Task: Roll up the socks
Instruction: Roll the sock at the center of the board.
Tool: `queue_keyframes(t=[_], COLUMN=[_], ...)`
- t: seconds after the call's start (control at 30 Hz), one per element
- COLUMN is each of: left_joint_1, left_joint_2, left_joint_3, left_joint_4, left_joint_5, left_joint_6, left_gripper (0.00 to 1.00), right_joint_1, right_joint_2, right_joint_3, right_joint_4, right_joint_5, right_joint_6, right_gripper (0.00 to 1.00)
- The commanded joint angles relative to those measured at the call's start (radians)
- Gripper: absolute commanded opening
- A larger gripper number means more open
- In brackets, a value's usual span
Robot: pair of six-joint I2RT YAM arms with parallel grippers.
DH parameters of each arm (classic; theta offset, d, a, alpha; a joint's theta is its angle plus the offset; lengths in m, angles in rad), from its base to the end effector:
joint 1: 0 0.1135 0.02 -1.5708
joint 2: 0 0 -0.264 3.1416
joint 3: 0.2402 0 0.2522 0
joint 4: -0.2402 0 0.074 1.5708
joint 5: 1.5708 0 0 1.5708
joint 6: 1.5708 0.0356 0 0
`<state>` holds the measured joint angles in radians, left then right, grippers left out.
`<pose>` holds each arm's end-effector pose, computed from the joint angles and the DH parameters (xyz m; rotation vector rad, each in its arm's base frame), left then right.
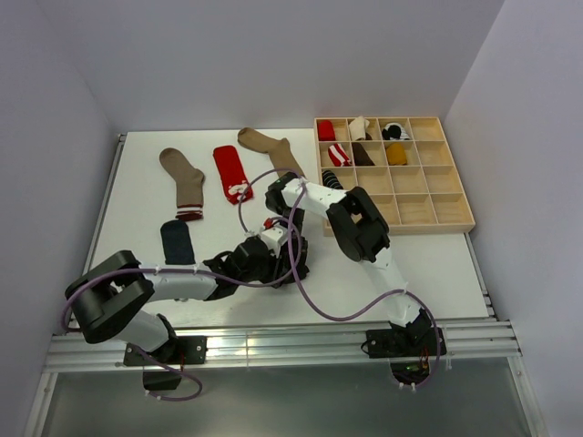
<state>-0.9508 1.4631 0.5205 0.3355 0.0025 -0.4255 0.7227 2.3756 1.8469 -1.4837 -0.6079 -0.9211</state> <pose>0.1592 -0.2232 0.1505 0.5954 2.2085 -0.7619 0.2925 0.2851 0.1314 1.8017 -1.9278 -0.8801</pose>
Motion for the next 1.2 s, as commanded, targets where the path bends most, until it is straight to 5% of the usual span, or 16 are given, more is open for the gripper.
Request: queue_keyframes(t=[0.0,0.33,0.8,1.17], left_joint_1=[-0.005,-0.005,0.021,0.153], left_joint_2=[0.031,0.063,0.068,0.091], left_joint_3=[0.009,-0.060,-0.119,-0.126], left_joint_4=[0.053,0.095,0.128,0.106], left_joint_5=[-0.021,-0.003,0.120,0.341], left_joint_6=[-0.027,-0.160,-0.272,-0.406], left_gripper=[0.41,0.01,0.00,0.00], right_joint_1=[0.001,-0.029,-0.196,-0.263], right_joint_2=[0.053,-0.078,-0.467,-0.850], right_joint_3=[-0.005,-0.149,-0.383,-0.716], right_joint_4=[0.083,0.307,0.663,0.930], right_joint_5=[0.060,0.051,-0.006,-0.004], right_joint_6=[-0.019,0.155,0.404,0.311], right_gripper=[0.14,0.27,0.45,0.49])
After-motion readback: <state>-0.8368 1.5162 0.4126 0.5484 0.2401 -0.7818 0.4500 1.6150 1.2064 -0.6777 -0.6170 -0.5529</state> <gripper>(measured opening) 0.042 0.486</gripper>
